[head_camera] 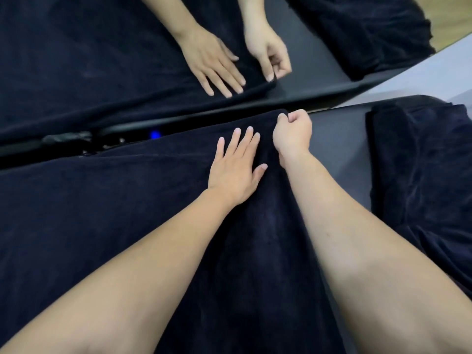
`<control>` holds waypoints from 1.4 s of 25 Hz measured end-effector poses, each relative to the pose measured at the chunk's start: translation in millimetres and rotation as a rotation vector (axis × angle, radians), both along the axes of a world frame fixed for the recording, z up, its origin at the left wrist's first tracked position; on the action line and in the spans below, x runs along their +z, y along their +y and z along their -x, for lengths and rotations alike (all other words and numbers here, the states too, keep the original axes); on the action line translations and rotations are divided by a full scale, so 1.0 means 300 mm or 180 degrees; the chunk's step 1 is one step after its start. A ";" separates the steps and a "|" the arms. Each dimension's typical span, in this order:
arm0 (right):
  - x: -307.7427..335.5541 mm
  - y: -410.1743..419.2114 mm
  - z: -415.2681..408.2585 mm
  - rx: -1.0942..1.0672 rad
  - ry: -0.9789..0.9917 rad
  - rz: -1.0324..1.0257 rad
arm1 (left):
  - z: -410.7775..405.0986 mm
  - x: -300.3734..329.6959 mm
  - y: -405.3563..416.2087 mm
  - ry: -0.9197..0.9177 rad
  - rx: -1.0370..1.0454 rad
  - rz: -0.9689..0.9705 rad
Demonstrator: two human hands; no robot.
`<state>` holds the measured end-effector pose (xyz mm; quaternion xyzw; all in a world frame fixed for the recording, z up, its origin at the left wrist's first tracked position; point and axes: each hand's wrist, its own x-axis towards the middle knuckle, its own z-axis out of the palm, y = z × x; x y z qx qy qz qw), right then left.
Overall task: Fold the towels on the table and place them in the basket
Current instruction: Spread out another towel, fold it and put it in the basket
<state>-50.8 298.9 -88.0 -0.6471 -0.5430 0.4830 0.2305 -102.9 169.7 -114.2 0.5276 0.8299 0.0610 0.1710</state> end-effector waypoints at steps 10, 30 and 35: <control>-0.061 0.006 -0.173 0.0624 -0.1543 -0.0400 | -0.015 0.002 0.080 -0.0141 -0.0513 0.0110; -0.022 -1.057 0.629 0.4018 -0.1345 -0.2170 | 0.889 0.025 -1.268 -0.0090 0.4672 -0.0602; -0.055 -1.035 0.697 0.3157 -0.1527 -0.1806 | 1.086 0.091 -1.185 -0.2178 0.4923 -0.1260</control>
